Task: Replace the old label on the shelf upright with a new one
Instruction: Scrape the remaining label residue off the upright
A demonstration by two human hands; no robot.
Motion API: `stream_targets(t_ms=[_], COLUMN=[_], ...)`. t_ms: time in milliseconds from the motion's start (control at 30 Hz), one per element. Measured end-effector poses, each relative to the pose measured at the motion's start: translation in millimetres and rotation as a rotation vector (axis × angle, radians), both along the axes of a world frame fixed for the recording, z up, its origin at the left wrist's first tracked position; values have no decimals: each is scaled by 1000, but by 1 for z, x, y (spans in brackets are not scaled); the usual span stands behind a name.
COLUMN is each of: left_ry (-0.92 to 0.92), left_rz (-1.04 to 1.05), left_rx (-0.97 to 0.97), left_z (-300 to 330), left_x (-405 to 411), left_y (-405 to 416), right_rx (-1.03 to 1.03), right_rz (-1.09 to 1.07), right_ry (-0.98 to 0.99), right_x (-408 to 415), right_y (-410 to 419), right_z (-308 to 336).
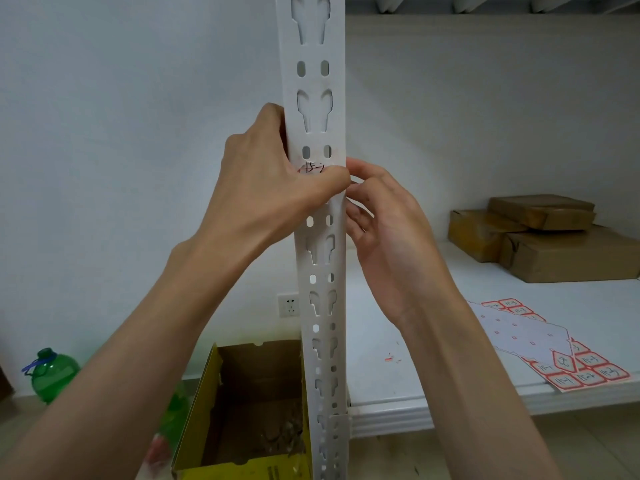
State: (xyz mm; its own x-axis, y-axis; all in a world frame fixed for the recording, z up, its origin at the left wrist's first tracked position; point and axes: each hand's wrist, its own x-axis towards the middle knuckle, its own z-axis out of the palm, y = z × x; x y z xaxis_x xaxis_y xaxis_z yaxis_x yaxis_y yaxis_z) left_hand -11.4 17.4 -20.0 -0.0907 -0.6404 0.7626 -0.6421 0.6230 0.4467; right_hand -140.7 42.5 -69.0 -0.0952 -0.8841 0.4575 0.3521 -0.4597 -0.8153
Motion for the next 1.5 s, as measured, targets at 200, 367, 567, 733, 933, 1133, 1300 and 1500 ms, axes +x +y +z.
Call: stream_targets(t_ms=[200, 367, 567, 733, 933, 1133, 1300, 1500], left_ry=[42, 98, 157, 171, 163, 180, 201, 229], left_rz=[-135, -227, -277, -287, -272, -268, -280, -284], left_rx=[16, 60, 62, 56, 56, 53, 60, 70], left_z=[-8, -16, -20, -23, -26, -29, -30, -34], left_x=[12, 17, 16, 16, 16, 14, 12, 10], left_y=[0, -1, -2, -3, -5, -5, -3, -2], right_rx=[-37, -70, -95, -59, -18, -7, -8, -36], right_rz=[-61, -195, -242, -226, -141, -65, -31, -55], right_ry=[77, 197, 210, 182, 111, 19, -36, 40], right_x=[-3, 3, 9, 13, 13, 20, 21, 12], right_y=[0, -3, -3, -3, 0, 0, 0, -1], right_z=[0, -1, 0, 1, 4, 5, 4, 1])
